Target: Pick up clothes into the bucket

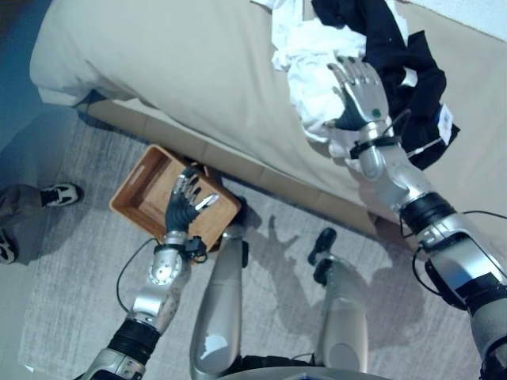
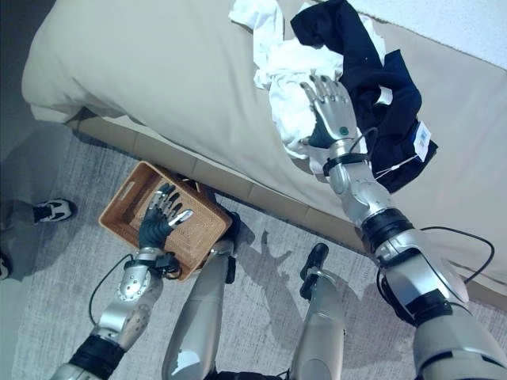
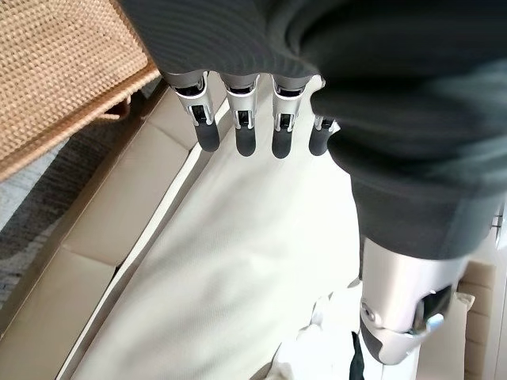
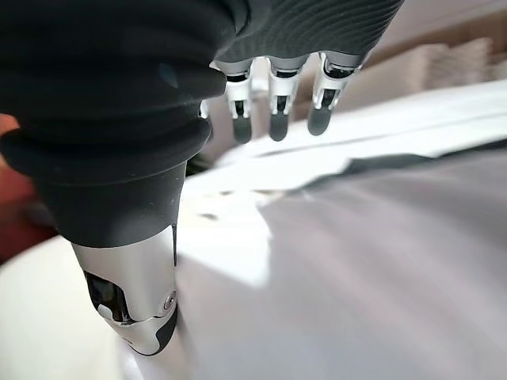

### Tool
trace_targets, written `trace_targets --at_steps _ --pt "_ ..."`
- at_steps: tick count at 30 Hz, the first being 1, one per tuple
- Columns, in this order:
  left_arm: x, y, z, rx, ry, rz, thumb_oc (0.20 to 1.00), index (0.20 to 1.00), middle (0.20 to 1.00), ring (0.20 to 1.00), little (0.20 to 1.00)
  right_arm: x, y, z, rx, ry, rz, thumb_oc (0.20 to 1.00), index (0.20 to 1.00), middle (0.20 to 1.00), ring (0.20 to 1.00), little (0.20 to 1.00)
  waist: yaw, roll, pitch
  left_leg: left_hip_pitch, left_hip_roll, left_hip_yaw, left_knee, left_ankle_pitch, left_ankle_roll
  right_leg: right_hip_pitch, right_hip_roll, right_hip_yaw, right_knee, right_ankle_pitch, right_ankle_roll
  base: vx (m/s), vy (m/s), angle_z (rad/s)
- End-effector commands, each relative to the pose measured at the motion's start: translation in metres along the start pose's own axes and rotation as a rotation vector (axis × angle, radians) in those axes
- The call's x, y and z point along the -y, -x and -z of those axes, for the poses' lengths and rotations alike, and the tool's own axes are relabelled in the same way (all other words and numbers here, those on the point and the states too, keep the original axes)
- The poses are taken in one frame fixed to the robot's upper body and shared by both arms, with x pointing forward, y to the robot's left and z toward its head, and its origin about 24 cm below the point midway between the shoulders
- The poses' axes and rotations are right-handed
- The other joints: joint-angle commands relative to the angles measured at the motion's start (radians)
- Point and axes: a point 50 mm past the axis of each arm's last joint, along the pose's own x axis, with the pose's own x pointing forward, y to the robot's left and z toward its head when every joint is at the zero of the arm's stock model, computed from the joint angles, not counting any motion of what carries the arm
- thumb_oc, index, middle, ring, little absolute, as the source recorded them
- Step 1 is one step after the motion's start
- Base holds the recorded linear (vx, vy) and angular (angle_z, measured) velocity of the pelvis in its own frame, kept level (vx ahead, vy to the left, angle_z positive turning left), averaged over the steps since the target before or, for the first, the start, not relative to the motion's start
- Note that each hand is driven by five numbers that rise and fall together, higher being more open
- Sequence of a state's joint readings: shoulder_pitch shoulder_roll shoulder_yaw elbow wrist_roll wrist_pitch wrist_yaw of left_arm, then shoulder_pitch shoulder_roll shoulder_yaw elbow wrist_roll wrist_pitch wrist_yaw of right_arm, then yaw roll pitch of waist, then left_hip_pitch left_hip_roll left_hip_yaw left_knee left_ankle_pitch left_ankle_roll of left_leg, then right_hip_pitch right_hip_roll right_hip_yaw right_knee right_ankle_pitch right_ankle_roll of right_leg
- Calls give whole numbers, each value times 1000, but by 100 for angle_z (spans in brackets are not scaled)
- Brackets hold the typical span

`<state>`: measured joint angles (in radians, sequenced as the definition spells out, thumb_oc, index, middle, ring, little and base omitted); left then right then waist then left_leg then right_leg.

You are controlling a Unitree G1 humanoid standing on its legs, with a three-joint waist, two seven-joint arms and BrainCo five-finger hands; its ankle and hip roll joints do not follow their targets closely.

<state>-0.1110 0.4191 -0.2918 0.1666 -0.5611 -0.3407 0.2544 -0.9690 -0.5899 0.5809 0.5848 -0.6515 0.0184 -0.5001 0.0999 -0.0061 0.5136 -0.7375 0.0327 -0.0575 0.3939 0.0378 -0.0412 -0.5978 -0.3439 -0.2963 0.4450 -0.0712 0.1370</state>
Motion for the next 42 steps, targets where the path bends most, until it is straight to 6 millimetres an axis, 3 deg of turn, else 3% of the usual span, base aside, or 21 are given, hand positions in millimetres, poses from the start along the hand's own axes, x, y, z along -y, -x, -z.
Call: trace_targets --at_steps 1,9,16,17,19,20,21,23,24,25,28,30,32,33,38,42 --pt "-2 7 -15 88 -33 35 1000 1000 1000 1000 1000 16 -13 -21 138 18 37 1000 1000 1000 1000 1000 28 -25 6 18 17 48 53 -92 28 66 -59 -25 -19 98 51 0 0 0" --pt "-1 8 -14 80 -31 48 1000 1000 1000 1000 1000 1 -22 -31 171 113 -41 1000 1000 1000 1000 1000 43 -21 6 3 15 43 58 -92 27 57 -59 -33 -12 92 51 0 0 0" --pt "0 6 -13 78 -35 60 1000 1000 1000 1000 1000 -17 -25 -19 112 259 -150 1000 1000 1000 1000 1000 62 -13 6 -1 10 39 48 -86 27 55 -64 -45 -13 93 52 3 0 2" --pt "0 5 -14 82 -38 62 1000 1000 1000 1000 1000 -19 -25 -16 97 264 -160 482 482 482 482 482 63 -13 6 -2 9 37 48 -85 27 55 -63 -45 -13 93 52 0 0 0" --pt "1 5 -14 82 -37 68 1000 1000 1000 1000 1000 -24 -23 -4 30 281 -192 200 200 200 200 200 68 -10 6 -6 7 36 49 -84 26 54 -64 -48 -12 93 52 38 -15 1" --pt "1 5 -13 76 -33 69 1000 1000 1000 1000 1000 -26 -21 2 -9 280 -206 200 200 200 200 200 70 -8 6 9 7 28 57 -114 18 66 -61 -37 0 68 64 0 0 0" --pt "2 5 -14 79 -29 68 1000 1000 1000 1000 1000 -26 -20 7 -39 281 -205 200 200 200 200 200 71 -5 6 -8 5 36 52 -84 25 54 -64 -50 -10 91 51 4 13 4" --pt "2 5 -13 75 -30 65 1000 1000 1000 1000 1000 -27 -18 15 -88 284 -209 200 200 200 200 200 72 -4 6 -12 4 36 57 -86 27 51 -63 -50 -9 92 49 2 16 5" --pt "2 6 -11 67 -29 60 1000 1000 1000 1000 1000 -28 -16 18 -106 282 -210 200 200 200 200 200 71 -3 6 3 6 29 65 -117 19 62 -59 -38 2 69 62 2 16 6" --pt "2 5 -12 72 -31 62 1000 1000 1000 1000 1000 -26 -17 21 -121 285 -201 200 200 200 200 200 70 -3 6 -13 5 36 58 -87 27 52 -62 -49 -11 94 49 1 19 5" --pt "3 4 -13 74 -36 58 1000 1000 1000 1000 1000 -26 -16 23 -138 294 -194 200 200 200 200 200 66 -3 6 5 8 33 64 -119 20 60 -58 -34 -1 74 61 25 3 2" --pt "3 3 -14 80 -38 55 1000 1000 1000 1000 1000 -24 -17 24 -144 296 -184 200 200 200 200 200 64 -3 6 -11 7 40 60 -90 29 48 -62 -44 -12 98 48 -37 23 0" --pt "3 3 -14 79 -37 51 1000 1000 1000 1000 1000 -22 -16 27 -158 299 -174 200 200 200 200 200 60 -5 6 6 10 35 68 -121 21 59 -58 -29 -2 76 61 33 12 -1" --pt "4 2 -14 82 -34 50 1000 1000 1000 1000 1000 -18 -17 32 -177 301 -154 200 200 200 200 200 54 -6 6 -7 8 45 59 -90 29 48 -62 -38 -17 102 48 -77 45 -1" --pt "1 3 -14 81 -38 34 1000 1000 1000 1000 1000 -7 -16 44 -207 315 -109 200 200 200 200 200 39 -12 6 2 10 51 56 -91 28 52 -64 -36 -19 106 49 -16 10 0" --pt "0 2 -14 83 -43 18 1000 1000 1000 1000 1000 12 -17 47 -224 202 8 200 200 200 200 200 25 -21 6 21 16 56 48 -88 26 66 -64 -35 -24 114 52 0 0 0"
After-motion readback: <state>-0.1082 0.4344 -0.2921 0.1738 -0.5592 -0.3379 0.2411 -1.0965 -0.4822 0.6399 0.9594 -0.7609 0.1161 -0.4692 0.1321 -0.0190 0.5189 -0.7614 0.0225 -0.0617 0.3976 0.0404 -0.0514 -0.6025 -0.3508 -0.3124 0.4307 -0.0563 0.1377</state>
